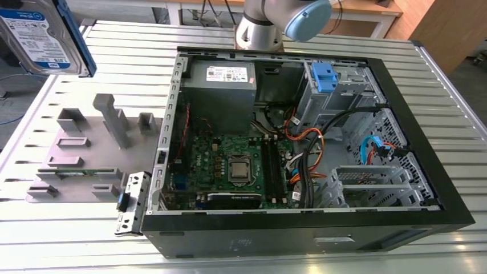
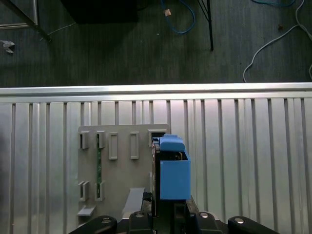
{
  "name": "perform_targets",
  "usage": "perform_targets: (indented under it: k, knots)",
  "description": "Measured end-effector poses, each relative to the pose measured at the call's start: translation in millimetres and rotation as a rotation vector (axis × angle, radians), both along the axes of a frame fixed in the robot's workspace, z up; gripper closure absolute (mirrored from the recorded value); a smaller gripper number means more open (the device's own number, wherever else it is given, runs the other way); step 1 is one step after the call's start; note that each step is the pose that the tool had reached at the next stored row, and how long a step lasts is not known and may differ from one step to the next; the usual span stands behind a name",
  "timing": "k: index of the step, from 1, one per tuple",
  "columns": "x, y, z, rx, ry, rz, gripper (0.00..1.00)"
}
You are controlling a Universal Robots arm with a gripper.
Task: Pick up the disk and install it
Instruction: 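Pick up the disk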
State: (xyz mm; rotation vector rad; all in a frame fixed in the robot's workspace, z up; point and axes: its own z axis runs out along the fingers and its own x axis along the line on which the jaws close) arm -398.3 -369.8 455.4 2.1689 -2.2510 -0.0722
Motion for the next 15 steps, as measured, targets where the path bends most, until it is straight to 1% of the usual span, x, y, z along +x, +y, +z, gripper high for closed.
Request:
perform_targets:
  k: [2, 15]
  knots:
    - [0.0, 0.0, 1.2, 0.0, 0.0, 0.0, 0.65]
    - [0.0, 0.0, 2.3, -0.0002, 0.0003, 0.0, 0.65]
